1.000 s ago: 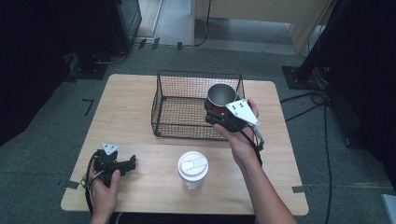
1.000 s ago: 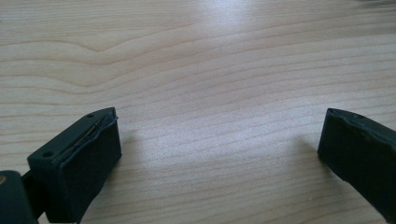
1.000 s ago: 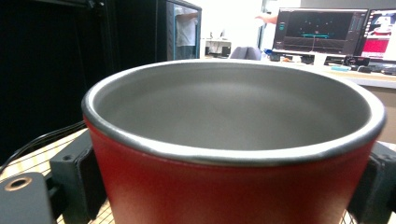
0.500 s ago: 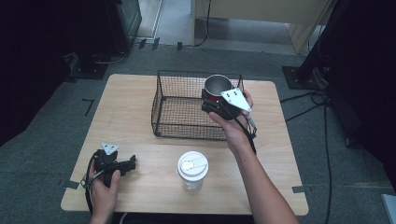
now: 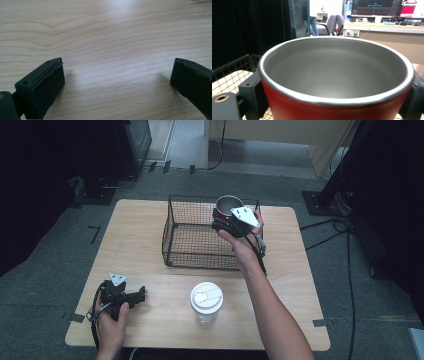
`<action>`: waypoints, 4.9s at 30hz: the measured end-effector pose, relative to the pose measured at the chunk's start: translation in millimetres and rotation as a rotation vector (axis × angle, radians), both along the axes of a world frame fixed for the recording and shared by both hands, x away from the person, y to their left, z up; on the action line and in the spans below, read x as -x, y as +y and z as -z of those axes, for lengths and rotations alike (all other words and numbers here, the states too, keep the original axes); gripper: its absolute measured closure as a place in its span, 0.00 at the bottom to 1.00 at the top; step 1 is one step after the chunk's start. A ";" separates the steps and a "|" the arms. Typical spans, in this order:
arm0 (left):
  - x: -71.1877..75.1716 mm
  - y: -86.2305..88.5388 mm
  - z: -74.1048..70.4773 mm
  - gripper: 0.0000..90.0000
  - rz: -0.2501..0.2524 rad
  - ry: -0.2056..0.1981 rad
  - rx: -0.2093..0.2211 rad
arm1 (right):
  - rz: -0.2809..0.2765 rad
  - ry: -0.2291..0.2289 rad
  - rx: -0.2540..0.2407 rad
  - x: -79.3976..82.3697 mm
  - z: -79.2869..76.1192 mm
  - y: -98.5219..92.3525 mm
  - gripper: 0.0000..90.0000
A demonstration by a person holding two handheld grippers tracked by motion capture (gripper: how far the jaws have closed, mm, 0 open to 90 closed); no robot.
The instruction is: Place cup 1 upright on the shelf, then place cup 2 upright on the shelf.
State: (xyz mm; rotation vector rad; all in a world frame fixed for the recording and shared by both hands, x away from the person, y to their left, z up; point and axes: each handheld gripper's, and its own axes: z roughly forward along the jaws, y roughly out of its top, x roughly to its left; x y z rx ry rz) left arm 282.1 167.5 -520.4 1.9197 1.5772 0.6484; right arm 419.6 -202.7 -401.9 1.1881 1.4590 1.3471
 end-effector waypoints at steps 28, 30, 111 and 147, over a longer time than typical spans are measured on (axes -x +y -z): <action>0.1 0.1 -0.1 0.00 0.002 0.001 -0.002 | -0.005 0.213 0.023 -49.3 49.1 11.8 0.07; 0.1 0.1 0.0 0.00 0.002 0.001 -0.002 | 0.000 0.228 0.022 -50.7 50.1 10.8 0.07; 0.0 0.2 -0.1 0.00 0.002 0.002 -0.003 | -0.119 0.063 0.129 181.3 45.4 -55.5 0.00; 0.0 0.1 -0.1 0.00 0.002 0.001 -0.003 | -0.385 0.171 0.117 244.7 94.6 -28.7 0.00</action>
